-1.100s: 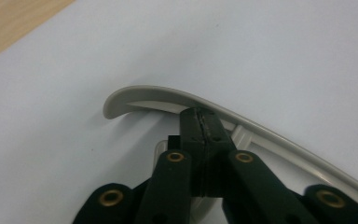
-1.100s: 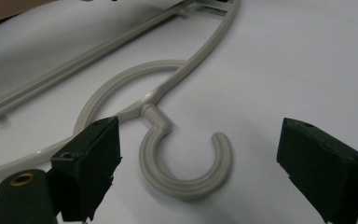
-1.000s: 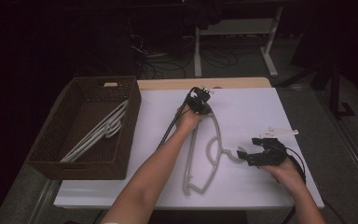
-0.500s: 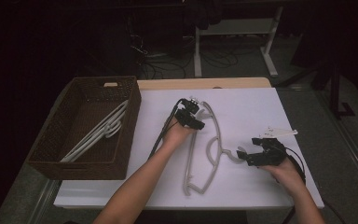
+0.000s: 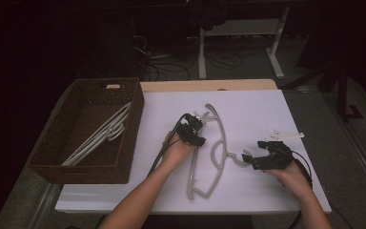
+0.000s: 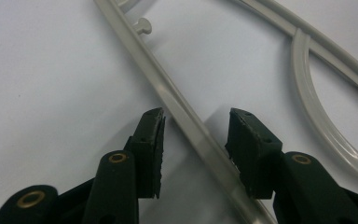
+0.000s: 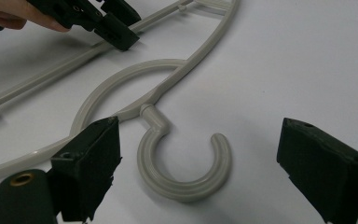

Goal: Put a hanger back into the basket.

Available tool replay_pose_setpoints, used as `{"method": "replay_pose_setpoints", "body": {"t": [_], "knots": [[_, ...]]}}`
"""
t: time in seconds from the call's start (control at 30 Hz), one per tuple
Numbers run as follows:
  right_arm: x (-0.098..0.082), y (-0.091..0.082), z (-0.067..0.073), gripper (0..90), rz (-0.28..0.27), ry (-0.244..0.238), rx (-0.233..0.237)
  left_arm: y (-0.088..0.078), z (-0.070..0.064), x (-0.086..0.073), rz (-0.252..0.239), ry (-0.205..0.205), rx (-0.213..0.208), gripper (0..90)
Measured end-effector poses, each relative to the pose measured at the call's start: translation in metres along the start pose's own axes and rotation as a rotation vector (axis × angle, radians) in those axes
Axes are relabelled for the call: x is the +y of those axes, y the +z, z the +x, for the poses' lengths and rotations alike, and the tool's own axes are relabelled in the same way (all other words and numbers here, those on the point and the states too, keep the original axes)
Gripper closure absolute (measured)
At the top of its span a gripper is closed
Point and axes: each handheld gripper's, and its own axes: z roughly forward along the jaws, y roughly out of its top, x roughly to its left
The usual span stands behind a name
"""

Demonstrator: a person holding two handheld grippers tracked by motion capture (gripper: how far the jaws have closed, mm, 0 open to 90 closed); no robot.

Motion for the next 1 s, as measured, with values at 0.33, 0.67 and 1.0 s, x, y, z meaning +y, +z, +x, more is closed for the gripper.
{"method": "replay_pose_setpoints", "body": {"t": [0.33,0.67,1.0], "knots": [[0.000,-0.001,0.000,13.0,-0.003,0.003,-0.001,-0.001,0.010,0.001,0.017,0.027,0.016,60.9],[0.000,-0.001,-0.001,13.0,-0.004,0.006,-0.001,-0.002,0.047,0.005,0.053,0.064,0.093,72.0],[0.000,0.000,-0.001,13.0,-0.003,0.005,0.001,-0.005,0.070,0.001,0.031,0.073,0.078,75.5]]}}
